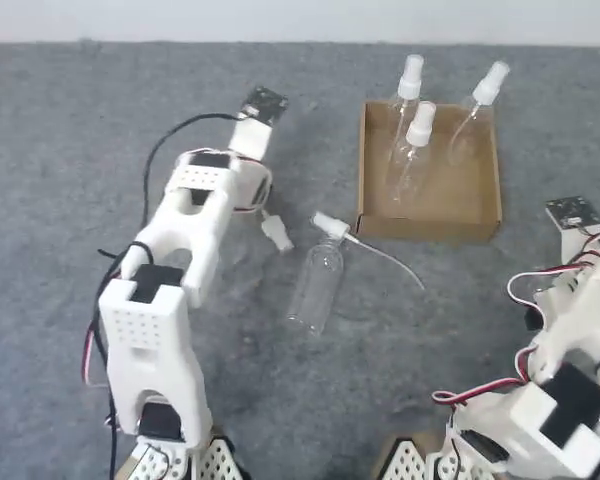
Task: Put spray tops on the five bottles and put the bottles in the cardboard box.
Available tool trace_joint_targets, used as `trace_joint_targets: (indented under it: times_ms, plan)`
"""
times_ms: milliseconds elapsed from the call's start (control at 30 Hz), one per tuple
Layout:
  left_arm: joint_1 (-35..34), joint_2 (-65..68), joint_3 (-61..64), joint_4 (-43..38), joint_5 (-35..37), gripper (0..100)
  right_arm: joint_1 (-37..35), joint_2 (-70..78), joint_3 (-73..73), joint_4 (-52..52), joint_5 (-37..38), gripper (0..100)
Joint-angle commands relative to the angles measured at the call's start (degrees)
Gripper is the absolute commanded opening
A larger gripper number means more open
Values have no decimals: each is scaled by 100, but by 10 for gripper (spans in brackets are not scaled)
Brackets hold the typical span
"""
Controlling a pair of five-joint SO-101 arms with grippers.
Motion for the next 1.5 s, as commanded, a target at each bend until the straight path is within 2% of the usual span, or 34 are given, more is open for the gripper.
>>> trace_joint_targets:
  times_ms: [0, 167, 333, 467, 600, 700, 833, 1033, 1233, 1367, 1467]
  plan:
    - [-510, -149, -224, 440, -264, 133, 31, -101, -360, -84, 79, 6]
    - [-958, -686, 145, 888, -554, 133, 31, -101, -360, -84, 62, 6]
    - [-1222, -1846, 1402, 888, -475, 133, 31, -101, -352, -75, 62, 6]
    - [-1407, -2752, 2642, 844, 325, 133, 22, -127, -352, 215, 79, 6]
    - [-1679, -3525, 3582, 167, 1125, 137, 22, -145, -360, 268, 79, 6]
    - [-1873, -4141, 3864, 9, 1222, 138, 48, -136, -360, 268, 79, 6]
    - [-2004, -5011, 3864, 703, 1178, 138, 40, -127, -360, 268, 88, 6]
    - [-1785, -5626, 3204, 1723, -404, 138, 22, -110, -360, 224, 88, 6]
    - [-879, -4668, 2299, 3376, -2936, 138, 22, -92, -360, 259, 396, 6]
    - [-484, -4105, 2123, 3429, -3780, 177, 31, -92, -360, 268, 422, 6]
    - [-431, -3719, 2158, 2989, -4141, 209, 31, -92, -360, 268, 440, 6]
